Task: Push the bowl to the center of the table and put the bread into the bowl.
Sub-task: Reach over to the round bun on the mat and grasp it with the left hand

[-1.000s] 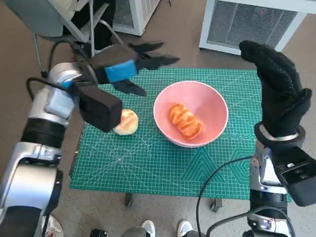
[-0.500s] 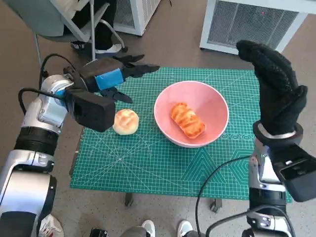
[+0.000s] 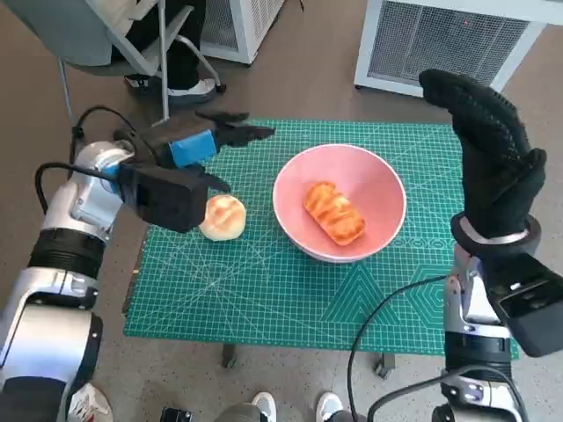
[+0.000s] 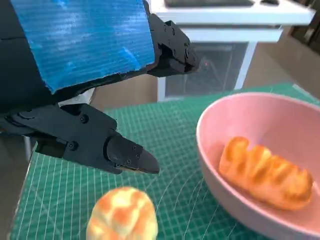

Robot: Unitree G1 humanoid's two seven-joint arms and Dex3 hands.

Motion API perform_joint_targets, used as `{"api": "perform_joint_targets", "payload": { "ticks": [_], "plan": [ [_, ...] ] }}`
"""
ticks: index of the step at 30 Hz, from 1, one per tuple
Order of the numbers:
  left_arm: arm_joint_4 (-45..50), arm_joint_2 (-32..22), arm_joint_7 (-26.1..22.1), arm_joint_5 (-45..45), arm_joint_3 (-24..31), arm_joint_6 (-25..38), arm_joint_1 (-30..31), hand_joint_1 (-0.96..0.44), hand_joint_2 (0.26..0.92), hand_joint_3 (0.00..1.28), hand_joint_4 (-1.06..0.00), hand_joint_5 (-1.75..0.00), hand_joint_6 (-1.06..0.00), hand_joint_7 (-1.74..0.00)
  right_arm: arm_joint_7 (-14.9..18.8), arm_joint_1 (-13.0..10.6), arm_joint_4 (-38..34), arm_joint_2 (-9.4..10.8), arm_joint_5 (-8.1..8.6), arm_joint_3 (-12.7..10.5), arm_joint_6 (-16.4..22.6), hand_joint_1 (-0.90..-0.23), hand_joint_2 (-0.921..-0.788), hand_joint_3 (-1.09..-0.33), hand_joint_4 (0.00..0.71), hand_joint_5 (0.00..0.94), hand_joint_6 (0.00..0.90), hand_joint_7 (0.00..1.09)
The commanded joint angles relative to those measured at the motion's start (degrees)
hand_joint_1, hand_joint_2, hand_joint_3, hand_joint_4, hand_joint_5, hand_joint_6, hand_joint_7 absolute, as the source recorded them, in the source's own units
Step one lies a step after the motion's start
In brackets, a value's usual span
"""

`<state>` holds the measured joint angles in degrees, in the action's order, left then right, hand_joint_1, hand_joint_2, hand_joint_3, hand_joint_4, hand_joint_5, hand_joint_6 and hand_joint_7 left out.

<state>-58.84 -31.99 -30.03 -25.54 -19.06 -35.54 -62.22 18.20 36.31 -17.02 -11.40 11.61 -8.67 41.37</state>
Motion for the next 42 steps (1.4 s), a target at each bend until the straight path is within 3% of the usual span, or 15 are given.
{"api": "perform_joint_targets", "payload": {
  "ticks": [1, 21, 36, 42],
  "plan": [
    [-2.81, 1.26, 0.38, -1.5, -1.39, 1.8, 0.7, -0.16, 0.843, 0.0, -0.23, 0.0, -0.36, 0.0, 0.5, -0.45, 0.03, -0.64, 0.72, 0.01, -0.97, -0.571, -0.921, -0.704, 0.316, 0.008, 0.059, 0.64],
    [-8.11, 3.02, 0.19, -5.13, -5.27, 7.68, 0.72, -0.14, 0.866, 0.01, -0.21, 0.0, -0.32, 0.0, 0.36, -0.96, 0.5, -1.23, 0.76, -0.22, -0.65, -0.57, -0.921, -0.706, 0.313, 0.005, 0.056, 0.64],
    [-10.26, 6.22, -3.83, -7.06, -8.12, 18.12, 1.0, -0.19, 0.882, 0.01, -0.14, 0.0, -0.29, 0.0, 0.01, -0.62, -0.15, -0.83, 0.14, 0.05, 0.03, -0.565, -0.921, -0.707, 0.313, 0.004, 0.054, 0.64],
    [-11.36, 7.21, -3.08, -8.27, -9.5, 19.99, 1.25, -0.16, 0.885, 0.01, -0.23, -0.02, -0.33, -0.01, -0.13, -0.55, -0.35, -0.8, -0.15, 0.14, 0.26, -0.561, -0.921, -0.708, 0.315, 0.004, 0.053, 0.64]
  ]
}}
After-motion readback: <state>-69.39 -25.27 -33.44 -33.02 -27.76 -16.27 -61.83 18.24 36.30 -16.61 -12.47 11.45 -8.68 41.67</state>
